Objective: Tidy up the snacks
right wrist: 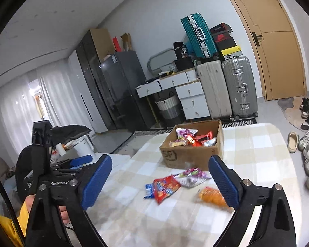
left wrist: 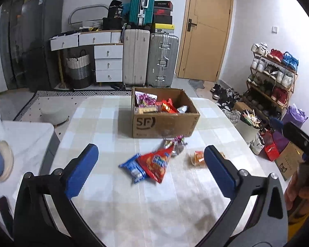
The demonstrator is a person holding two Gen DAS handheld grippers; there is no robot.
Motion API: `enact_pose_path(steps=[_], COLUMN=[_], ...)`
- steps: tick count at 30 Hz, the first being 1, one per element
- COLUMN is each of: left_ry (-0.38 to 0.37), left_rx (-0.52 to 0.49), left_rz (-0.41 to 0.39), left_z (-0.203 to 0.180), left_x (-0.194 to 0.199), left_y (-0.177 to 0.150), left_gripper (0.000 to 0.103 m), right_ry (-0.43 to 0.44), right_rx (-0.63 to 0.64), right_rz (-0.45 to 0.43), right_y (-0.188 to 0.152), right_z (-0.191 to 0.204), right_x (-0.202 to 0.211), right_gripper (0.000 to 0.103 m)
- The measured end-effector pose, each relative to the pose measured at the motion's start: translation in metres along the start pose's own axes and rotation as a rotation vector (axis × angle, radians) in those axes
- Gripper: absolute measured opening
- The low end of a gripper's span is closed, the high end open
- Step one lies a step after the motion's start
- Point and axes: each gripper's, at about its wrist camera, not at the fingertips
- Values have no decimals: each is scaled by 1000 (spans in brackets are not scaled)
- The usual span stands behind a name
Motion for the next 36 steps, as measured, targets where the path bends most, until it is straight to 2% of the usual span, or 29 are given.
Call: enact_pose_path(steps=[4,8,11,14,21,27,31,36], left_ry=[-7,5,-11,-28,-38,-35,-34,-36], left_rx=[-30,-82,-61,-39,-18,-15,-16,-20], left_rz=[10,57,78,115,174,194,200,223], left_z=[-4,-5,0,5,15,19,20,22], left_x=[5,-11,-27,-49,-103,-140,-156,-181], left_y=[-31,-51,-59,-65,-59,-48,-39,-32], left_gripper=[102,102,102,102,102,102,102,102], right_ry=[22,1,-44,-53,-95,-135,-126,-80], right_rx=[-52,-24,22,23,54,175,265,309], right_rz=[-16,9,40,82,173,291,360,480], right_y=[-30,-45,-54,-61,-64,-53,-46,-50], right_z=[2,2,2,-6,-35,-56,-70,-90], right_x=[14,6,-7,-24,-62,-104,-135,-174], right_gripper=[98,99,99,99,99,99,99,99])
Point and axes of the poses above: each gripper's, at about its wrist camera, not at the fingertips, and x roughly against the way its jaws point, z to its left, y to its top, and after that the axes turned 6 degrees about -y, right-handed
